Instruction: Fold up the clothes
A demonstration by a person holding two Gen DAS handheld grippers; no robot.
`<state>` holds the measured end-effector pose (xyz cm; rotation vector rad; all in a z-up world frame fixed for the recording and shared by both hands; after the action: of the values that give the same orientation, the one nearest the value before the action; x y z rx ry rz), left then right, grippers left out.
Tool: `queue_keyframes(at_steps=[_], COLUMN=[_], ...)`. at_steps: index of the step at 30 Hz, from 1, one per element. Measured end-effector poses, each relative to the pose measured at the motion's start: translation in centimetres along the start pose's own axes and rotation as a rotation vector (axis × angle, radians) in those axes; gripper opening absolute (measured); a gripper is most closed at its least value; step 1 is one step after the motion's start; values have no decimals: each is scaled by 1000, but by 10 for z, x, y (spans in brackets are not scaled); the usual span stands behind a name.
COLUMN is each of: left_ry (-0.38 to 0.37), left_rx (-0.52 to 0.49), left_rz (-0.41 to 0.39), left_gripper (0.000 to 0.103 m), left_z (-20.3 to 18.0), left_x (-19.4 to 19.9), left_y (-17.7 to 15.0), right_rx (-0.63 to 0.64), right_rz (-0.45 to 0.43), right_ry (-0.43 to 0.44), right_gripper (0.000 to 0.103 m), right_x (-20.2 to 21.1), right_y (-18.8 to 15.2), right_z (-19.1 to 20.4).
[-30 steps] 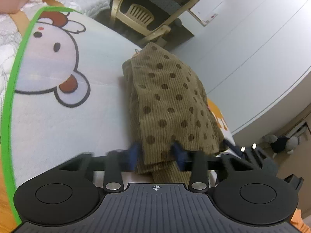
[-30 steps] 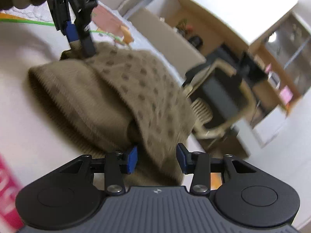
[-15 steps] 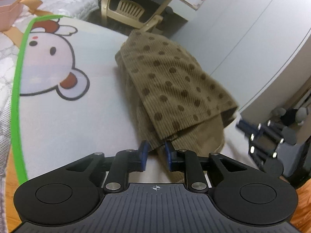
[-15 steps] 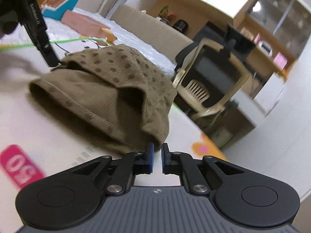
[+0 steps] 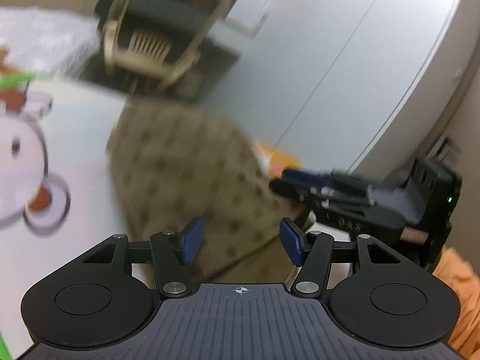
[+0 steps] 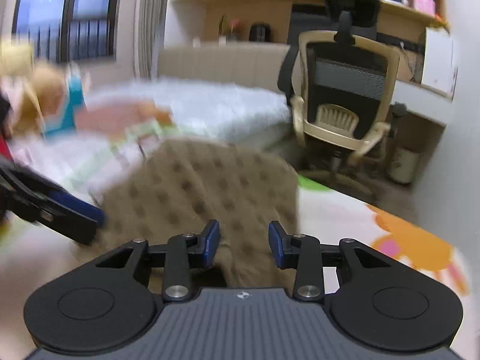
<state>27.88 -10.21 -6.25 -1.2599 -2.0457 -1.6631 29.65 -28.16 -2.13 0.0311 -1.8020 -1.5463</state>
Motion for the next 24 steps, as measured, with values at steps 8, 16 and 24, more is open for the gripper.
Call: queue_keyframes(at_steps=[8, 16, 24], left_ry=[-13, -34, -29], left_rx=[5, 57, 65], left_rz=[14, 7, 4], left_gripper=[62, 63, 64], left_z=[14, 16, 15], left_x=[-5, -10, -8], left_y=[-12, -13, -15], right_rx=[371, 663, 635], right_rz=[31, 65, -184], right_ry=[-196, -357, -665], right_gripper=[61, 65, 76], right_x=[49, 7, 36], right_y=[-24, -47, 12], right_z=[17, 57, 36])
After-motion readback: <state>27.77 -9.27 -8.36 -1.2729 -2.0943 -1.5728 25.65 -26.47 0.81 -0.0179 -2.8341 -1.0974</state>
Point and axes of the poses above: each gripper's, at about its wrist camera, not at the fingertips, and x roughly against the way its jaws point, z to its left, y to its top, the point moved 9 cm from there along -x, roughly the way its jaws point, and after that the axes turned 14 degrees about y, right-handed, at the moved point
